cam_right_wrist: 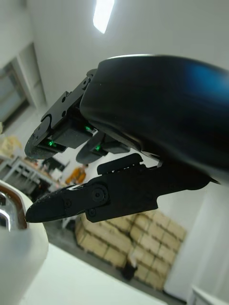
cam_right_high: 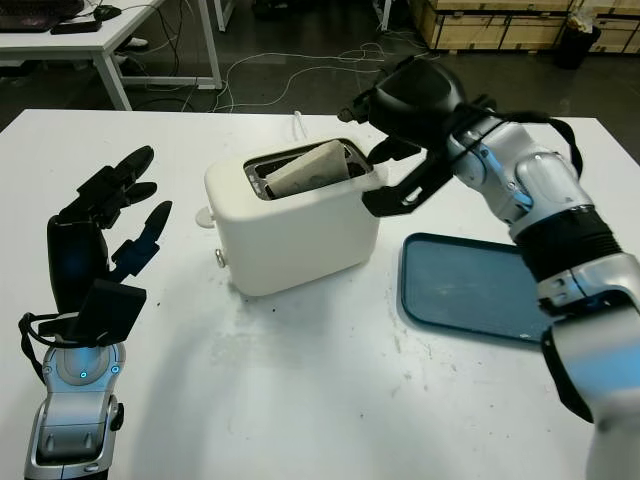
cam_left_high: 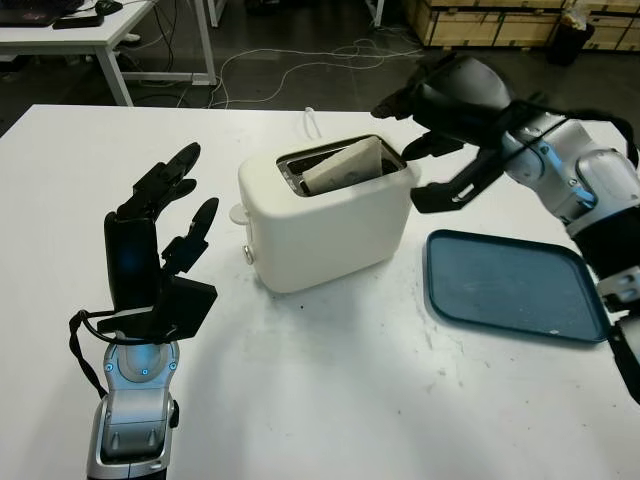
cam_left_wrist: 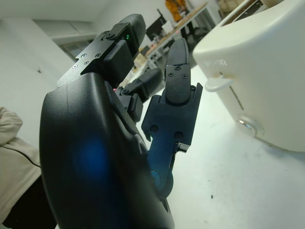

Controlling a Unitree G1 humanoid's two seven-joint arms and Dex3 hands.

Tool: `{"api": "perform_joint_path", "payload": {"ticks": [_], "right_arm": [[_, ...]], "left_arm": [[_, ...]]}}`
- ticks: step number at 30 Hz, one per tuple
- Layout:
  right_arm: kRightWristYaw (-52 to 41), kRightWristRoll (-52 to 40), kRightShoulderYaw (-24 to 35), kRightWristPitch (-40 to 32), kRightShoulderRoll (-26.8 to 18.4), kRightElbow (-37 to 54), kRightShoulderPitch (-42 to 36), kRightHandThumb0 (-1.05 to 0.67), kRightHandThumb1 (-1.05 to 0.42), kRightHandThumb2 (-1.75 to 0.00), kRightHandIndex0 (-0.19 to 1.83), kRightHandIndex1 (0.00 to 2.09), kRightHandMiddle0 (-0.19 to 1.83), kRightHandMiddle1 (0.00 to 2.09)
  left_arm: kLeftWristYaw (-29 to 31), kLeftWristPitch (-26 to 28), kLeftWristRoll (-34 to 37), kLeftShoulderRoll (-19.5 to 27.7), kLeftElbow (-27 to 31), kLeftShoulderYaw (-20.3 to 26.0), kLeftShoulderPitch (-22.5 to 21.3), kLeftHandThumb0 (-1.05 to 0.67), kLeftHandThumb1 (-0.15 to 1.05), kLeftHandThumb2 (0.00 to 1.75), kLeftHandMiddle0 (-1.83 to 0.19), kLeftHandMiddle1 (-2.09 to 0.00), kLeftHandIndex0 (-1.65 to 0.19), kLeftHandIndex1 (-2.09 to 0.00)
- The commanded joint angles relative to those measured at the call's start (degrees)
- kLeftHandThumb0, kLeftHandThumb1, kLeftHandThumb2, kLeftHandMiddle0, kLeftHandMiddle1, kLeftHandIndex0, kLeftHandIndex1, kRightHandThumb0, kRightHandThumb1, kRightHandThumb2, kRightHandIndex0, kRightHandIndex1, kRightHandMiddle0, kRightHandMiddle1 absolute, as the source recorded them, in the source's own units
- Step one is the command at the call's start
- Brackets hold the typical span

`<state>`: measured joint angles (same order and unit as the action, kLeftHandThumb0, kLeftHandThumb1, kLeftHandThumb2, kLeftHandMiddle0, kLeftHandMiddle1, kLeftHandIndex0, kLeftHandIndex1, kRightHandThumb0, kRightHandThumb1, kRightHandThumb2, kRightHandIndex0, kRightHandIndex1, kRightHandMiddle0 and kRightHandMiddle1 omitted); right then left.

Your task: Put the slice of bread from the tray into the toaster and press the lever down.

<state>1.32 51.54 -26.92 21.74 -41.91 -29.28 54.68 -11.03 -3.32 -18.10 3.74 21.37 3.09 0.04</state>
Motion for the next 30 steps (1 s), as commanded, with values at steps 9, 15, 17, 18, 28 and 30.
{"api": "perform_joint_path", "payload": {"ticks": [9, 15, 17, 18, 28, 30], "right_arm": [[14.36, 1.51, 6.46, 11.3, -6.0, 15.18, -12.93, -0.23, -0.92, -0.19, 0.38, 0.35, 0.5, 0.01], [14.96, -7.09, 10.3, 19.22, -4.0, 13.42, -15.12, -0.22, -0.87, -0.06, 0.57, 0.44, 0.7, 0.08], [13.81, -10.03, 11.3, 19.64, -2.28, 11.99, -14.68, -0.28, -0.86, -0.03, 0.61, 0.46, 0.74, 0.09], [13.29, -11.11, 11.66, 19.71, -1.45, 11.09, -14.07, -0.3, -0.84, -0.02, 0.64, 0.47, 0.76, 0.1], [-7.3, -27.05, 15.02, 7.26, 7.97, 3.55, -5.04, -0.49, -0.77, 0.0, 0.66, 0.47, 0.78, 0.07], [-9.28, -28.67, 15.46, 5.94, 9.63, 1.69, -3.14, -0.53, -0.77, 0.0, 0.69, 0.49, 0.8, 0.07]], "left_arm": [[-0.22, -0.76, -0.1, -0.1, -0.3, 0.02, 0.03, -0.4, 0.92, 0.2, -0.43, -0.8, -0.69, -0.01], [0.12, -0.67, -0.22, 0.04, -0.2, -0.24, -0.18, -0.4, 0.92, 0.22, -0.43, -0.8, -0.68, -0.01], [0.15, -0.24, -0.18, -0.24, 0.09, -0.41, -0.16, -0.4, 0.92, 0.22, -0.43, -0.81, -0.68, -0.01], [0.12, -0.11, -0.11, -0.36, 0.17, -0.42, -0.17, -0.4, 0.92, 0.22, -0.42, -0.81, -0.68, -0.01], [0.17, -0.9, 0.3, -0.06, -0.34, -0.22, -0.27, -0.41, 0.92, 0.21, -0.41, -0.82, -0.69, -0.01], [0.19, -1.07, 0.31, 0.08, -0.4, -0.26, -0.25, -0.42, 0.92, 0.22, -0.41, -0.82, -0.69, -0.01]]}}
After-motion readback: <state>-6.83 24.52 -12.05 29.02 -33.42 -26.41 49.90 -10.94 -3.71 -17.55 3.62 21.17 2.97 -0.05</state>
